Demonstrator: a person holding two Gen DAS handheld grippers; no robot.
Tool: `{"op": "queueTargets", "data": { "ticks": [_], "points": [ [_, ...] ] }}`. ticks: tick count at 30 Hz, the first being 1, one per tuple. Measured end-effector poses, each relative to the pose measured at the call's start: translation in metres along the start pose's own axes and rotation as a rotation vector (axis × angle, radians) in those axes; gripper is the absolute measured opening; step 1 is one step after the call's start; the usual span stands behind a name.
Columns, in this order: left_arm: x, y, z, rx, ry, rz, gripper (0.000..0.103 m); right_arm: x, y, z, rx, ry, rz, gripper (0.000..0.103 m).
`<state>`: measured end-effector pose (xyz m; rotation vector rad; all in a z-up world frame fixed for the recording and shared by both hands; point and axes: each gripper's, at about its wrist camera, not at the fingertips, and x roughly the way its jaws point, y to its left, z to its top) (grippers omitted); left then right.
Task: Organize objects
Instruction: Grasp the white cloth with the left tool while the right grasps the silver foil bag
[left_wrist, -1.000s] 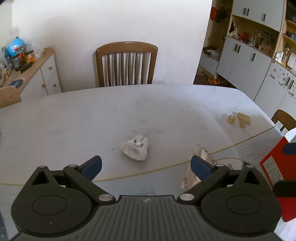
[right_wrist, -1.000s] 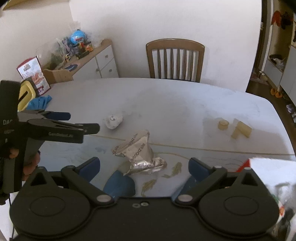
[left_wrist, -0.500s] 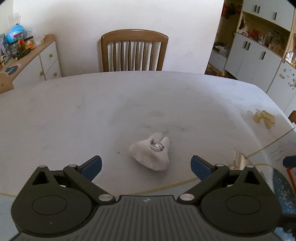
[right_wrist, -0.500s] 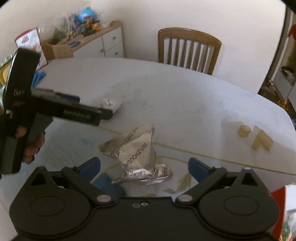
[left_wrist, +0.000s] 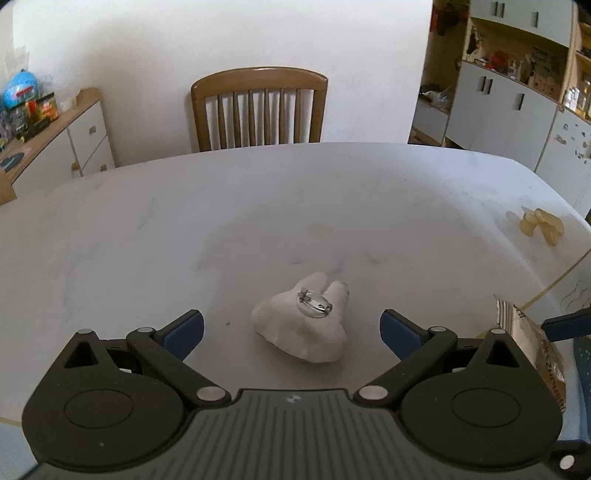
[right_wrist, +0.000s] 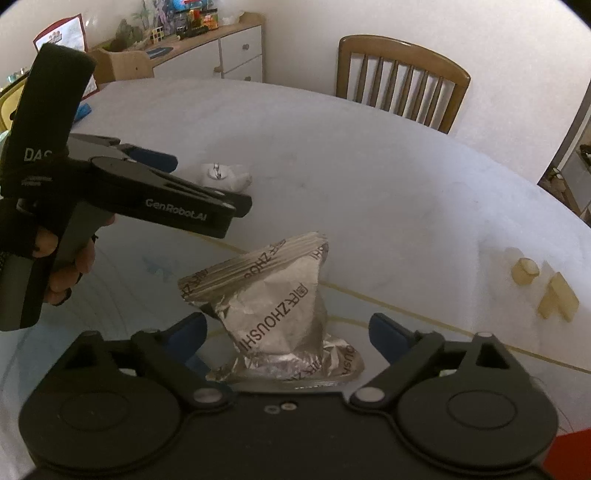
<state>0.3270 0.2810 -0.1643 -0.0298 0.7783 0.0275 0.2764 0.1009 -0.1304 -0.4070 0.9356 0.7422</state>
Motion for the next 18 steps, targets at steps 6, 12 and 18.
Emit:
{"op": "queueTargets", "data": {
  "ticks": [6,12,18],
  "points": [
    [-0.0016,-0.0073,-0.0027,0.033,-0.018,-0.017,0.088,0.0058,-0.0018,0.0025,-0.004,0.010,0.014,0.078],
    [-0.0027,-0.0105,-0.0024,0.052,-0.017,-0.028,0.066,0.0049,-0.0022,0.0028,0.008,0.015,0.015,0.064],
    [-0.0039,-0.0107,0.0002,0.050,-0.009,-0.026,0.052,0.0014,0.0003,0.0029,0.022,0.016,0.004,0.053]
  ]
}}
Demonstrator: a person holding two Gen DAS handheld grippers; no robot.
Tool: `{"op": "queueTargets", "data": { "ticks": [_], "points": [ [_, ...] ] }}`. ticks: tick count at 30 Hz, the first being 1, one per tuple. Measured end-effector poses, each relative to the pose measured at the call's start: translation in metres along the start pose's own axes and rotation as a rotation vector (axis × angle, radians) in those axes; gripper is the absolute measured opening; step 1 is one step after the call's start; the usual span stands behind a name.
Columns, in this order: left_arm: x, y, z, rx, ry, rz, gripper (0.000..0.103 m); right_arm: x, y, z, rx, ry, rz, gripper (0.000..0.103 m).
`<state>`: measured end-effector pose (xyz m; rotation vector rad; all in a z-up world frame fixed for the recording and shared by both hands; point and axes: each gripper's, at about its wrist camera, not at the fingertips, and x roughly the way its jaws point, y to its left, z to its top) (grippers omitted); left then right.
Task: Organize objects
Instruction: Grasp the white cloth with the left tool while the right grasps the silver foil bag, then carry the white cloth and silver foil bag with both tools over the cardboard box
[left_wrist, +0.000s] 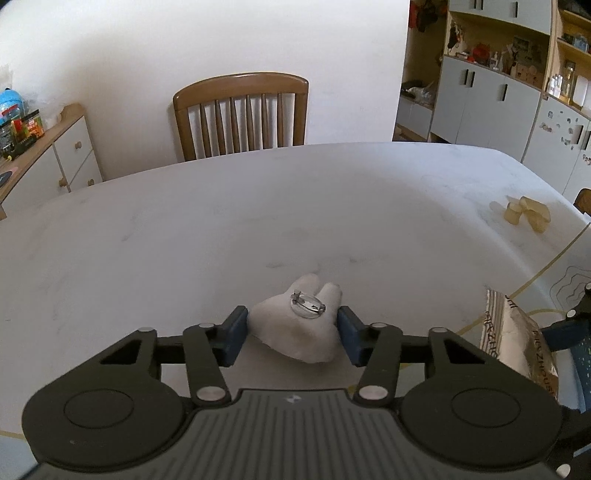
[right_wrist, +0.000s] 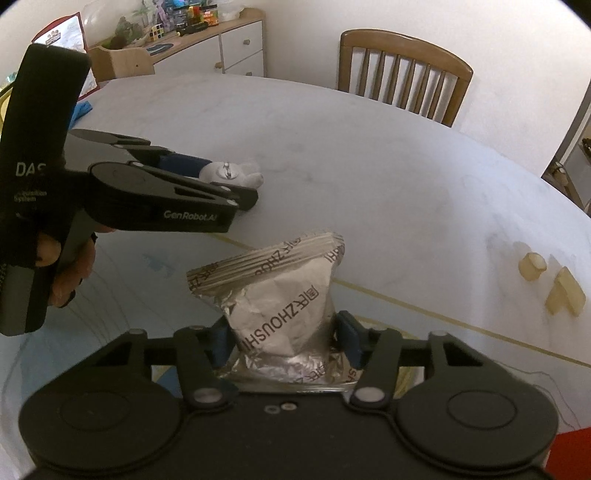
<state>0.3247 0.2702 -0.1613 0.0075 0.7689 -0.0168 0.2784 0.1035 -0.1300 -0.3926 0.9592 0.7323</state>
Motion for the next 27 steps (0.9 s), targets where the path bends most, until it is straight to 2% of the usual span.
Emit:
{"op": "queueTargets", "data": {
  "ticks": [3,15,27],
  "points": [
    [-0.002,-0.002,0.001,0.001,0.005,0.003,0.051,-0.004,0.001,-0.001,0.012,0.000,-0.007,0.050],
    [-0.029,-0.017,0.002,0.010,0.027,-0.022,0.051,-0.035,-0.021,0.001,0.160,-0.004,0.003,0.048],
    [-0.090,-0.051,0.014,-0.004,0.031,-0.079,0.051,-0.094,-0.042,-0.007,0.275,-0.067,0.007,0.048]
  ]
}}
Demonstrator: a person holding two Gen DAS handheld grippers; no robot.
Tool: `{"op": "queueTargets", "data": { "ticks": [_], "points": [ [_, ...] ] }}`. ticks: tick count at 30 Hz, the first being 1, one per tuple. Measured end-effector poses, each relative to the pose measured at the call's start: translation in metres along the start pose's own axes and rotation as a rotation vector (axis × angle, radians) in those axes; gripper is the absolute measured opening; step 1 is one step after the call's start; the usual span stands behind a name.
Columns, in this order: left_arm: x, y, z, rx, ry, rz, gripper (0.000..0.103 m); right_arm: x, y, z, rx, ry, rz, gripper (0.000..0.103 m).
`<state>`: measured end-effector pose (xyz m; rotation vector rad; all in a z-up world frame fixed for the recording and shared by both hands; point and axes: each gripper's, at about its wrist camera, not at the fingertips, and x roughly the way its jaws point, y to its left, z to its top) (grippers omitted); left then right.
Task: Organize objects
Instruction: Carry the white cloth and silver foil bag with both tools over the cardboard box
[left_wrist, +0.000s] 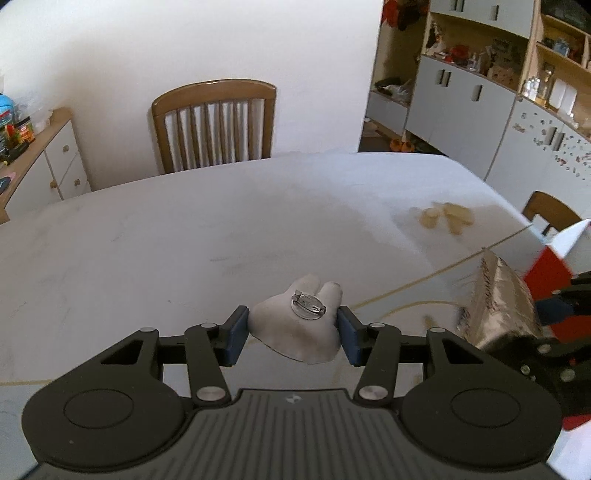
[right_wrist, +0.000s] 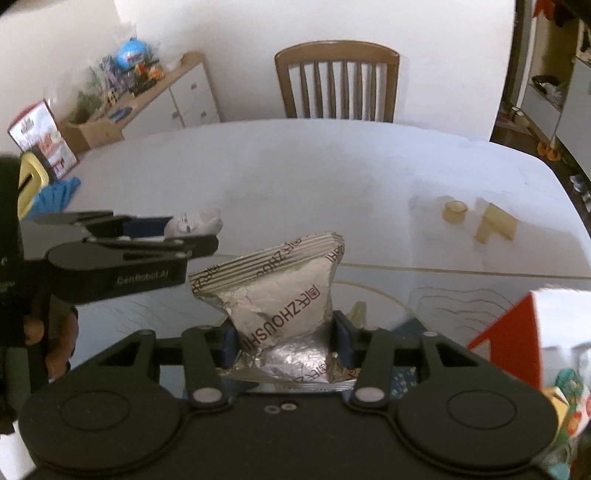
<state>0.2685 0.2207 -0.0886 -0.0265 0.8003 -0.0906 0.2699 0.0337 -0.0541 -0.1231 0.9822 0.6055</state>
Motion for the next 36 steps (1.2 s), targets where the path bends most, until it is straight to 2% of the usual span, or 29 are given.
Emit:
{"op": "queueTargets", "data": {
  "ticks": [11,16,36],
  "points": [
    [-0.047,-0.056,0.009,0.017,-0.004,-0.055,0.051,-0.057,-0.026,-0.027,0.078,-0.045,-0.023,0.048],
    [-0.057,-0.093,0.007,0.039,0.000,-0.076,0.051,-0.084,-0.054,-0.040,0.121,-0.074,-0.027,0.048],
    [-0.045,-0.245,0.015,0.137,0.008,-0.167,0.051,-0.147,-0.191,-0.091,0.181,-0.103,-0.152,0.048]
  ]
}}
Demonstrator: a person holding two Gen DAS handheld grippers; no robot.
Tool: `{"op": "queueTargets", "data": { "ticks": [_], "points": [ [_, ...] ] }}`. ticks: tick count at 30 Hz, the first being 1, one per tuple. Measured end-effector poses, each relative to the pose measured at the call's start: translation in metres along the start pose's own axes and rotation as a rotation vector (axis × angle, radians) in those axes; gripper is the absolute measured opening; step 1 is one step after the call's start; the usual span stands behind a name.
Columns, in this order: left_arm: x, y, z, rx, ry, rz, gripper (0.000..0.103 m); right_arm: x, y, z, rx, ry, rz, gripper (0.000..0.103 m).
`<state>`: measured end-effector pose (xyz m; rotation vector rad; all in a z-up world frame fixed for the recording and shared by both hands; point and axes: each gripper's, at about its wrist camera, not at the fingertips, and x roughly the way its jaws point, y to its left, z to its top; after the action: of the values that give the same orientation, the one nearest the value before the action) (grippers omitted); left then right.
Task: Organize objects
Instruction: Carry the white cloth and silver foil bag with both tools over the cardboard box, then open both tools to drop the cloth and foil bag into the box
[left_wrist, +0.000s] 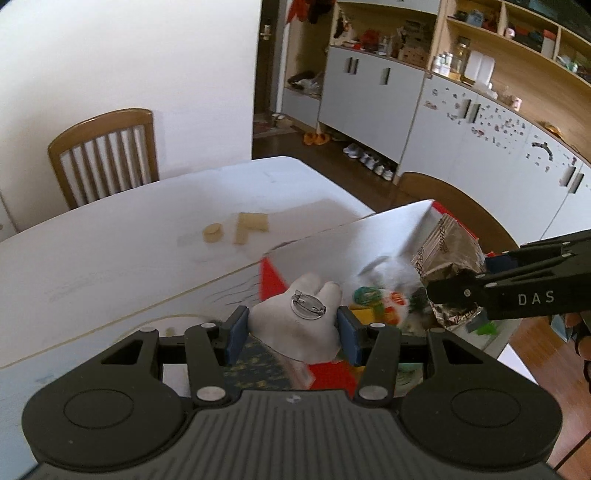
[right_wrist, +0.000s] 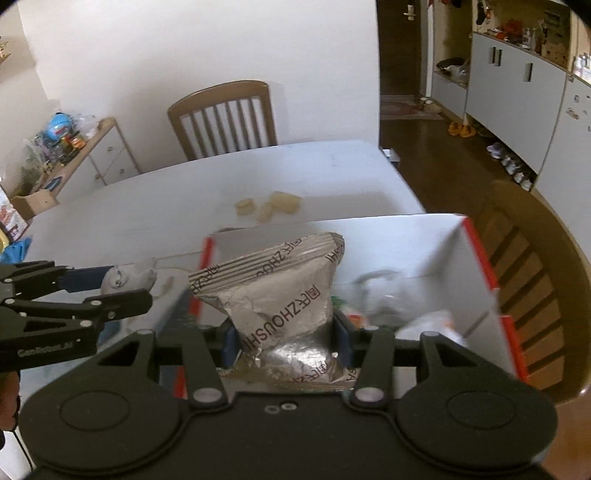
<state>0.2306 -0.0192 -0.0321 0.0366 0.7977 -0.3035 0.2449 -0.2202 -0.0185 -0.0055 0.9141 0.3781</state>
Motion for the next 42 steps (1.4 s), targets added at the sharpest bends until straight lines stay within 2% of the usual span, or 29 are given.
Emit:
{"op": "queueTargets", "data": {
  "ticks": [4,13,22,26,36,42],
  "points": [
    [0.013,-0.022,0.007,0.011,0.004,-0.011,0.051,-0.001,-0.018,-0.005,-0.020,0.014,0.004,0.048],
    [0.054,-0.059,0.014,0.037,0.042,-0.014,0.051,0.002,-0.031,-0.028,-0.129,0.066,-0.001,0.048],
    [0.099,-0.084,0.010,0.054,0.127,0.004,0.051,0.014,-0.051,-0.040,-0.152,0.097,-0.033,0.048],
    [0.112,-0.089,0.007,0.056,0.161,0.010,0.051,0.020,-0.055,-0.045,-0.184,0.115,-0.046,0.048],
    [0.132,-0.098,-0.004,0.064,0.252,-0.002,0.051,0.031,-0.064,-0.052,-0.162,0.143,-0.045,0.049],
    [0.133,-0.097,-0.003,0.060,0.255,-0.004,0.051,0.036,-0.067,-0.052,-0.162,0.149,-0.037,0.049]
  ]
}}
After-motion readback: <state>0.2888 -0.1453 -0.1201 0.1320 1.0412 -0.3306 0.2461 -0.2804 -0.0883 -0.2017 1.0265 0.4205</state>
